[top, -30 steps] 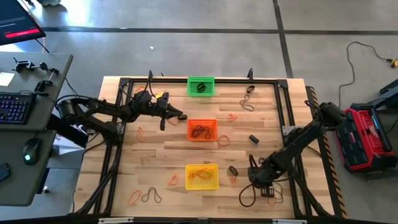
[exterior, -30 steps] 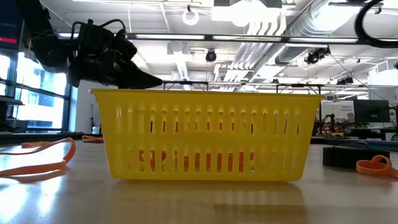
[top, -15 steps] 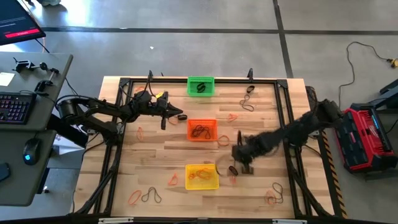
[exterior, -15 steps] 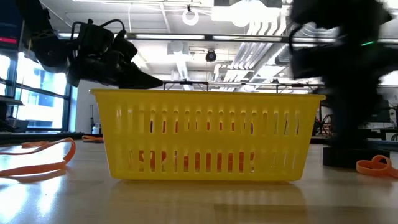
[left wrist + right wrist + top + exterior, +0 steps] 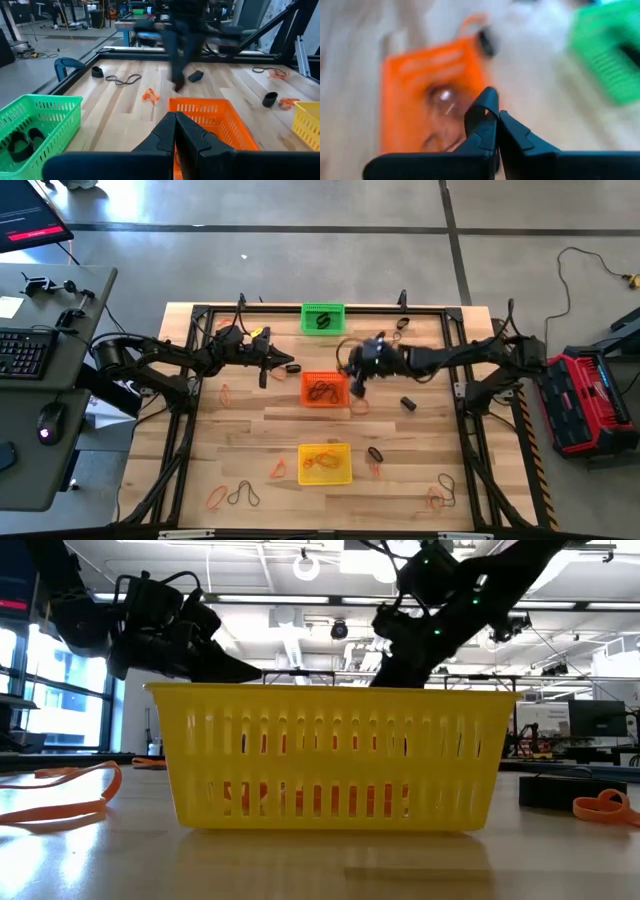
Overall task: Sort rubber bands into baskets
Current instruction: Put the black rubber band into the green bin
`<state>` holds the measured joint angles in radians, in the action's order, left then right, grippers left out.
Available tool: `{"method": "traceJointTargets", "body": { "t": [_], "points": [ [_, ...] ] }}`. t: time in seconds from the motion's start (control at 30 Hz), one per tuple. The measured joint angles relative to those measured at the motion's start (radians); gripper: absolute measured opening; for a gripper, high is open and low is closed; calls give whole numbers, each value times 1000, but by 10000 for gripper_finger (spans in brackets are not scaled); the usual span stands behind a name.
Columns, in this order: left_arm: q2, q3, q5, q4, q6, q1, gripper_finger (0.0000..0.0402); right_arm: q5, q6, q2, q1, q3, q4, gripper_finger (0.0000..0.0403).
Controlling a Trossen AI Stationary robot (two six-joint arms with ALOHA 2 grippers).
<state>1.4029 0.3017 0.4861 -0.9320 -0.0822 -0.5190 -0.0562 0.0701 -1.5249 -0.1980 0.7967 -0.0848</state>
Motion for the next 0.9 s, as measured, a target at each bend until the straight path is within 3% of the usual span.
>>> {"method": "traceJointTargets", "body": {
  "t": [0.2,0.4,0.63,0.9],
  "points": [
    [0,0,-6,0,-6,-1,0,-43,0,-30,-111,33,-100,0],
    [0,0,-6,-1,-17,-1,0,-50,-22,-164,-177,204,-73,0],
    [0,0,-28,0,-16,-5,0,-54,-45,-334,-271,472,158,0],
    [0,0,-29,0,-26,-4,0,-49,-52,-462,-356,649,336,0]
  ]
}}
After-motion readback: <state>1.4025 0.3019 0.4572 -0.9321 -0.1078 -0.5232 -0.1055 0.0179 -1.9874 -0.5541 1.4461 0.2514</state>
